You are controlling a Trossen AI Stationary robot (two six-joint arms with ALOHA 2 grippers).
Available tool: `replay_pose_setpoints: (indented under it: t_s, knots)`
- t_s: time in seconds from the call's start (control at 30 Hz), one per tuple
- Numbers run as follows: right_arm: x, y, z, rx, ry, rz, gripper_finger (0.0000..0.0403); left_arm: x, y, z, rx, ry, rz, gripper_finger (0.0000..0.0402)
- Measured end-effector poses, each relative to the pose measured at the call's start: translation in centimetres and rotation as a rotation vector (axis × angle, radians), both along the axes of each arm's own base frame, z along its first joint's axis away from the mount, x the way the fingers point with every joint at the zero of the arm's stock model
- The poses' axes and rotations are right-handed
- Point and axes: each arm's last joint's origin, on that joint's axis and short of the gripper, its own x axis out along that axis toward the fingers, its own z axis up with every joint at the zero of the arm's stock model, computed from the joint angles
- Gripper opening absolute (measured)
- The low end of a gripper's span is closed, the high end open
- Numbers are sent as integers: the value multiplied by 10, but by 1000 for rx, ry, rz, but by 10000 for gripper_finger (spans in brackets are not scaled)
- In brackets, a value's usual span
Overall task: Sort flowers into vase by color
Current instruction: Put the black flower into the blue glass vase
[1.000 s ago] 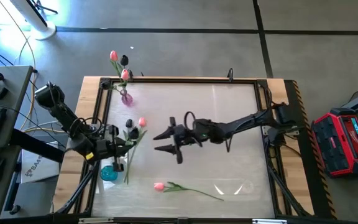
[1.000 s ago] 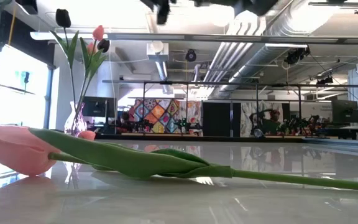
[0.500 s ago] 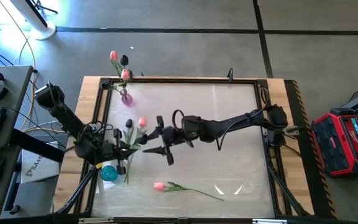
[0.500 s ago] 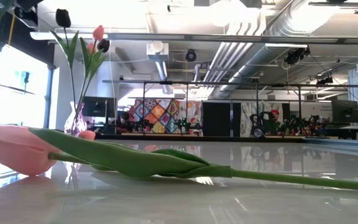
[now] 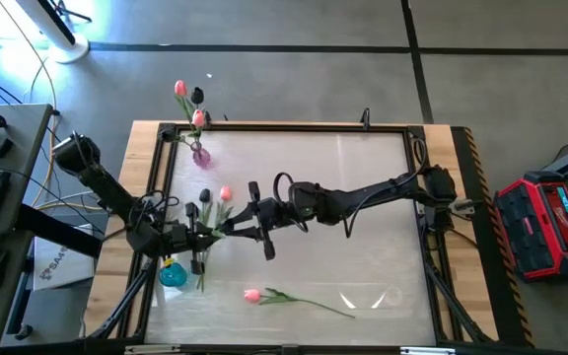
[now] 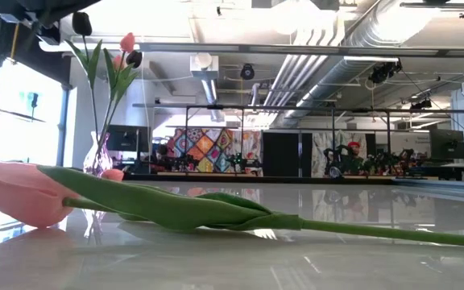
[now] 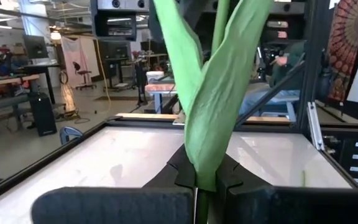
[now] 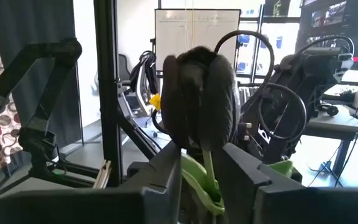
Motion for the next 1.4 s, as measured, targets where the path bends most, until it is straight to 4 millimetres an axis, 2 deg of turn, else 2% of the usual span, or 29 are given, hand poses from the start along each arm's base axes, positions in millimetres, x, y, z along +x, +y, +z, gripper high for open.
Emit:
replay_pose_setpoints:
  t_s: [0.3, 0.5, 0.67, 0.93, 1.07, 1.27, 1.4]
  knots:
    - [2, -13, -4, 39, 52, -27, 51, 8, 7, 0, -15, -16, -59, 0]
    - [3, -18, -7, 63, 90, -37, 6, 9, 8, -1, -6, -5, -51, 5]
    - [7, -23, 3, 55, 241, -57, 3, 9, 8, -7, -30, 38, -56, 45]
    - [6, -22, 26, -26, 332, -89, 1, 9, 8, -9, -76, 51, -58, 106]
    - [3, -26, 28, -83, 415, -83, 1, 9, 7, -11, -93, 64, -76, 117]
    - [1, -24, 35, -74, 439, 90, 0, 9, 7, -12, -146, 57, -92, 119]
    - [1, -24, 34, -76, 442, 100, 0, 10, 8, -12, -173, 55, -89, 119]
